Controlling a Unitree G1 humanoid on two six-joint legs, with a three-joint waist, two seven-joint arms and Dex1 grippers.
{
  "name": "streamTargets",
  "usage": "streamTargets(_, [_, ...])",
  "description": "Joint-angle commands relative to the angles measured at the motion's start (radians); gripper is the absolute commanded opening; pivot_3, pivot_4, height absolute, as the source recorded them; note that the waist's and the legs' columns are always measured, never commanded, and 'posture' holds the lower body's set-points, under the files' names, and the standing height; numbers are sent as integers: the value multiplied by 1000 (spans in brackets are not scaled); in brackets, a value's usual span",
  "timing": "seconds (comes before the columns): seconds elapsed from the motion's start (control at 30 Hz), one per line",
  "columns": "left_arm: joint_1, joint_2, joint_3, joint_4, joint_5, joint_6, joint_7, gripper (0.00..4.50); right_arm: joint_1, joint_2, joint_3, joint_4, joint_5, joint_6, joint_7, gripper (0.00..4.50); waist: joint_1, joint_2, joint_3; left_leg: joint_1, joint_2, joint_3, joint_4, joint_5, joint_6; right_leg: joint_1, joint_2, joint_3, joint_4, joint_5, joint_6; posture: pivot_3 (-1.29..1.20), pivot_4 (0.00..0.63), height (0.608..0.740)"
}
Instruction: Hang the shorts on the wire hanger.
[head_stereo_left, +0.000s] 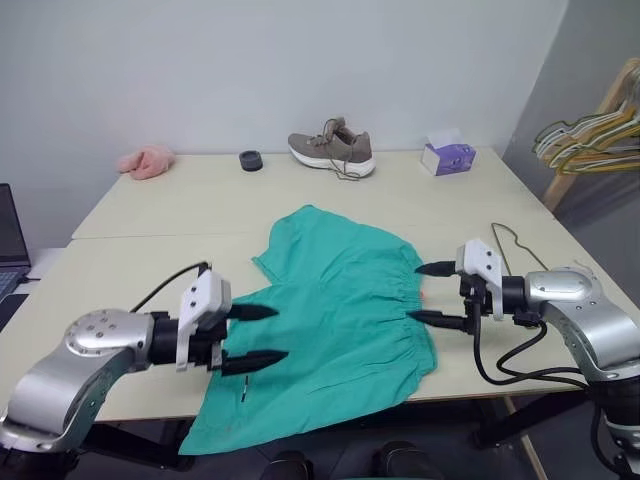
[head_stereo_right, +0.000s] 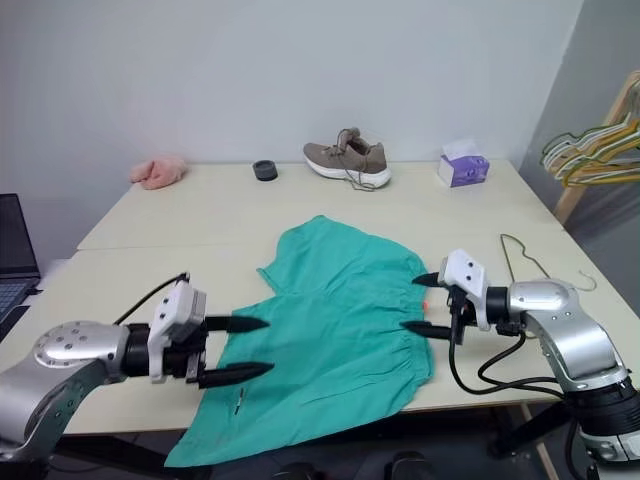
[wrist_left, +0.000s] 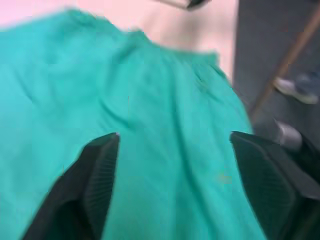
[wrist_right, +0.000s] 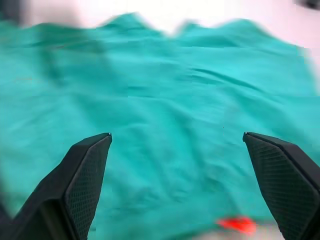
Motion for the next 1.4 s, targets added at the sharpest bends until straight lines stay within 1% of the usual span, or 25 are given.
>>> streamTargets(0.03, [-119,-46,-49,49,45,-37,39,4463,-5,75,-147,66,-80,51,-313,4500,-6,0,0,0,-1,1,0,0,0,0,0,1,0,0,0,-150,0,740])
streamTargets(0.07, [-156,-61,-63,67,52,-43,44,4463,-4,96,-175,92,-110,61,-392,4500,-8,0,0,-1,-1,1,0,0,0,0,0,1,-1,1,1,-158,0,740])
streamTargets(0.1, [-178,-70,-72,79,57,-45,44,4463,-4,110,-191,106,-126,68,-440,4500,-15,0,0,-1,-1,2,1,0,0,0,1,2,-1,2,1,-158,0,740])
streamTargets(0.17, [-207,-80,-86,98,66,-53,40,4463,-1,129,-214,122,-138,77,-496,4500,-24,1,0,-1,-2,4,1,0,0,-1,3,3,-2,2,2,-169,0,740])
streamTargets(0.27, [-250,-80,-126,133,95,-81,1,4463,13,151,-263,199,-185,76,-622,4500,-39,1,0,-2,-1,4,0,0,1,-1,4,5,-2,2,2,-185,0,740])
streamTargets(0.33, [-261,-75,-146,145,106,-95,-25,4463,15,155,-281,247,-195,91,-662,4500,-55,1,-1,-2,-1,5,0,-1,1,-1,4,5,-2,2,2,-188,0,740])
streamTargets(0.5, [-267,-78,-168,150,124,-118,-52,4463,2,147,-273,352,-198,116,-667,4500,-88,1,-1,-1,0,5,0,-1,1,-1,6,5,-2,2,2,-194,0,740])
streamTargets(0.6, [-269,-82,-179,147,132,-127,-61,4463,-29,142,-259,449,-198,130,-657,4500,-104,2,-1,-1,1,5,0,-1,3,-1,7,5,-2,1,1,-192,0,740])
streamTargets(0.8, [-272,-84,-185,142,135,-133,-65,4463,-96,125,-233,594,-179,212,-590,4500,-112,1,-2,-1,2,4,0,-2,3,-1,8,5,-2,1,1,-191,0,740])
streamTargets(0.9, [-280,-86,-188,147,140,-138,-74,4500,-139,101,-196,707,-195,235,-534,3875,-112,-3,-5,-1,2,3,0,-2,4,0,8,5,-3,1,1,-190,0,740])
streamTargets(1.1, [-300,-94,-195,161,146,-141,-80,4500,-205,80,-146,874,-225,225,-497,1872,-109,-15,-19,0,2,2,0,-2,4,3,8,3,-4,1,1,-185,0,740])
streamTargets(1.13, [-301,-94,-195,162,147,-143,-80,4500,-212,77,-136,888,-231,217,-494,1480,-107,-16,-21,0,2,2,0,-2,4,3,8,3,-5,1,1,-185,0,740])
streamTargets(1.27, [-300,-97,-188,176,154,-147,-72,4500,-235,68,-114,909,-241,181,-483,205,-105,-19,-23,0,1,1,0,-2,4,4,7,3,-6,1,1,-182,0,740])
streamTargets(1.3, [-300,-97,-184,184,156,-149,-68,4500,-241,63,-104,904,-246,166,-475,17,-105,-20,-23,0,1,1,0,-2,4,4,7,3,-6,1,1,-182,0,740])
streamTargets(1.4, [-304,-98,-176,212,166,-159,-60,4500,-252,49,-86,876,-249,147,-444,17,-105,-19,-23,0,1,1,0,-2,4,4,7,3,-6,1,1,-184,0,740])
